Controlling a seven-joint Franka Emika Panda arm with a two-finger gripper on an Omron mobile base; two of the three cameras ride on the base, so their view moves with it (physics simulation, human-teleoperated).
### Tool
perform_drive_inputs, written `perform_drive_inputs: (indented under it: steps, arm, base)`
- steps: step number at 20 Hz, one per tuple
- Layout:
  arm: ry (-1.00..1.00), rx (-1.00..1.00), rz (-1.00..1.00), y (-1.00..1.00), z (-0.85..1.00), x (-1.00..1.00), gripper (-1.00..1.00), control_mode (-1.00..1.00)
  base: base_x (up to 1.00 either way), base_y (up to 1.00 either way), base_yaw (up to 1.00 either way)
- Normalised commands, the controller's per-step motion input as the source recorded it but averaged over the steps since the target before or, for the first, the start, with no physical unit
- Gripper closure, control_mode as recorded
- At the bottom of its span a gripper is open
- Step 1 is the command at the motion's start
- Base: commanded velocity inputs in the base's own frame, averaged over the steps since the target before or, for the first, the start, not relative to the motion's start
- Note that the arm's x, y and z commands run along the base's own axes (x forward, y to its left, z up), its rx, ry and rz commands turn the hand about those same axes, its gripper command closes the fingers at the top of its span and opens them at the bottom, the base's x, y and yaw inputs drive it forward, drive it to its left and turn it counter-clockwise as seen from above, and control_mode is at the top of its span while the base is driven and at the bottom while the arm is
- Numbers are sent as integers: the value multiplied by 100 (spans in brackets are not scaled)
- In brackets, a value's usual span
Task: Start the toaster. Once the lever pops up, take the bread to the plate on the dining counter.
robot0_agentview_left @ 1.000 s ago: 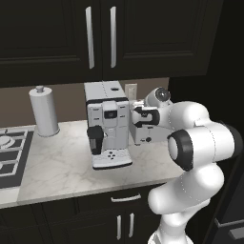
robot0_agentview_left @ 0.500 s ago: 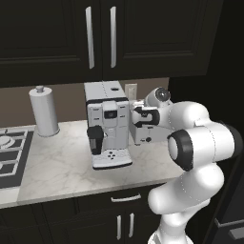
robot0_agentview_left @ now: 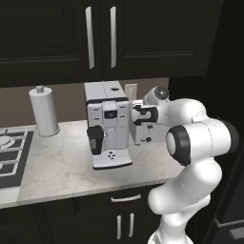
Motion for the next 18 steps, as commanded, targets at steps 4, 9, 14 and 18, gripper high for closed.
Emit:
perform_drive_inputs:
  steps: [4, 9, 14, 18]
  arm:
    - [0, 0, 2, -3, 0, 23, -100, -100]
    - [0, 0, 2, -1, 0, 7, -100, -100]
    - [0, 0, 1, 0, 0, 1, -100, -100]
    - [0, 0, 1, 0, -2, 1, -100, -100]
  base:
    - [0, 0, 0]
    - [0, 0, 0]
    - [0, 0, 0]
    - [0, 0, 0]
